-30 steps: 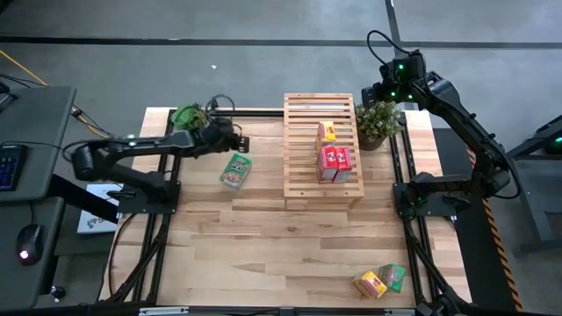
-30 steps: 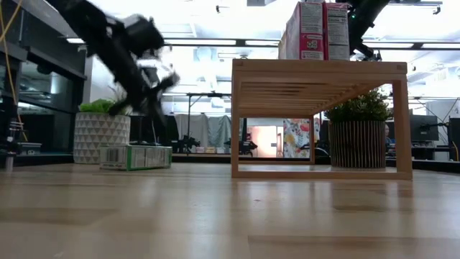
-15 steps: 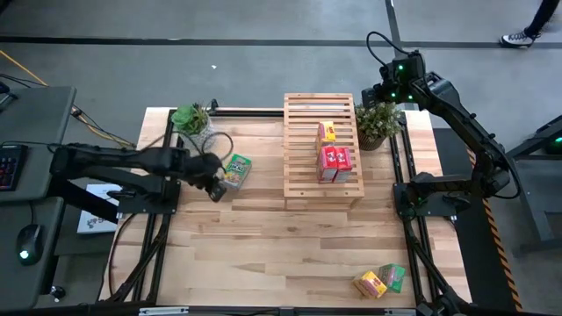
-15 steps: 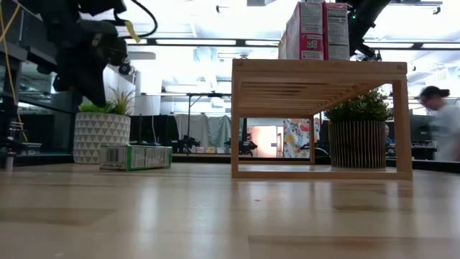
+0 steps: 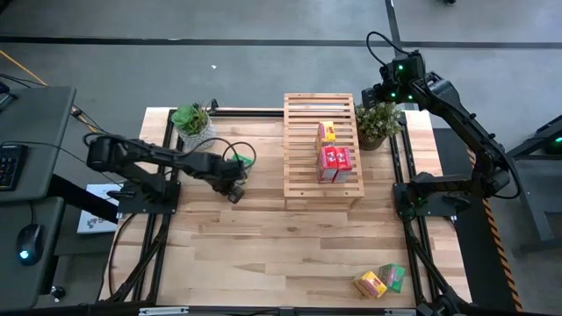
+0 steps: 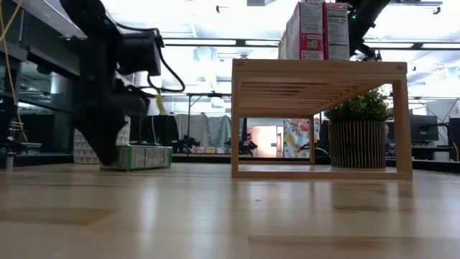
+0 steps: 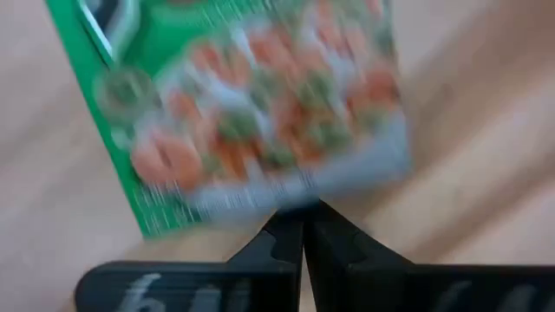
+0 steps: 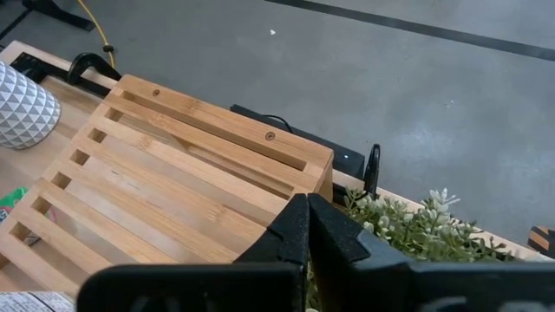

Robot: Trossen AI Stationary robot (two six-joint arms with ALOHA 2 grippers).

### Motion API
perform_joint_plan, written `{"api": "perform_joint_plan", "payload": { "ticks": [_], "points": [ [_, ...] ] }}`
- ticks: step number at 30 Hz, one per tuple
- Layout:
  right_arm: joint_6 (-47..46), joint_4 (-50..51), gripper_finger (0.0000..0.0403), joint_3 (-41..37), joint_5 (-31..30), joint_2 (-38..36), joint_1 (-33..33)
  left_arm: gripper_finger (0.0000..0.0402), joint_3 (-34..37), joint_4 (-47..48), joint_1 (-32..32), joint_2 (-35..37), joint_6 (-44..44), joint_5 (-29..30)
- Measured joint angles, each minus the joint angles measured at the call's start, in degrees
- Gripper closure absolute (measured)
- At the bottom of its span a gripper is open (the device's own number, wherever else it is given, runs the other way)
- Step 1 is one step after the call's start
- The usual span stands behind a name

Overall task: Stack cereal on shelf
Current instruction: Put the top green cereal box on the shelf

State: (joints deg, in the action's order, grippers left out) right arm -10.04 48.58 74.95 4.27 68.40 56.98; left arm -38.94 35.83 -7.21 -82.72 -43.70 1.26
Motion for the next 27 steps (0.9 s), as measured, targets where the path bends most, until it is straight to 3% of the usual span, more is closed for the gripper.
{"api": "perform_joint_plan", "payload": {
  "ticks": [7, 11, 14, 19, 22, 27],
  "points": [
    [0.0, 0.0, 0.0403, 0.0, 0.0, 0.0, 0.0, 0.0401, -2.4, -4.2, -4.6, -2.8, 3.0, 7.1],
    [0.0, -0.2, 0.0403, 0.0, 0.0, 0.0, 0.0, 0.0401, -4.9, -8.3, -9.1, -4.5, 8.5, 7.4],
    [0.0, -0.2, 0.0403, 0.0, 0.0, 0.0, 0.0, 0.0401, -7.8, -6.4, -11.8, -4.8, 12.3, 6.1],
    [0.0, -0.2, 0.0403, 0.0, 0.0, 0.0, 0.0, 0.0402, -9.7, -4.0, -12.5, 1.2, 17.6, 4.6],
    [0.0, -0.2, 0.0403, 0.0, 0.0, 0.0, 0.0, 0.0401, -5.1, -13.1, -10.8, 7.5, 17.8, 8.1],
    [0.0, -0.1, 0.0403, 0.0, 0.0, 0.0, 0.0, 0.0401, 11.7, -39.0, -6.6, 17.3, 12.3, 9.8]
  ]
}}
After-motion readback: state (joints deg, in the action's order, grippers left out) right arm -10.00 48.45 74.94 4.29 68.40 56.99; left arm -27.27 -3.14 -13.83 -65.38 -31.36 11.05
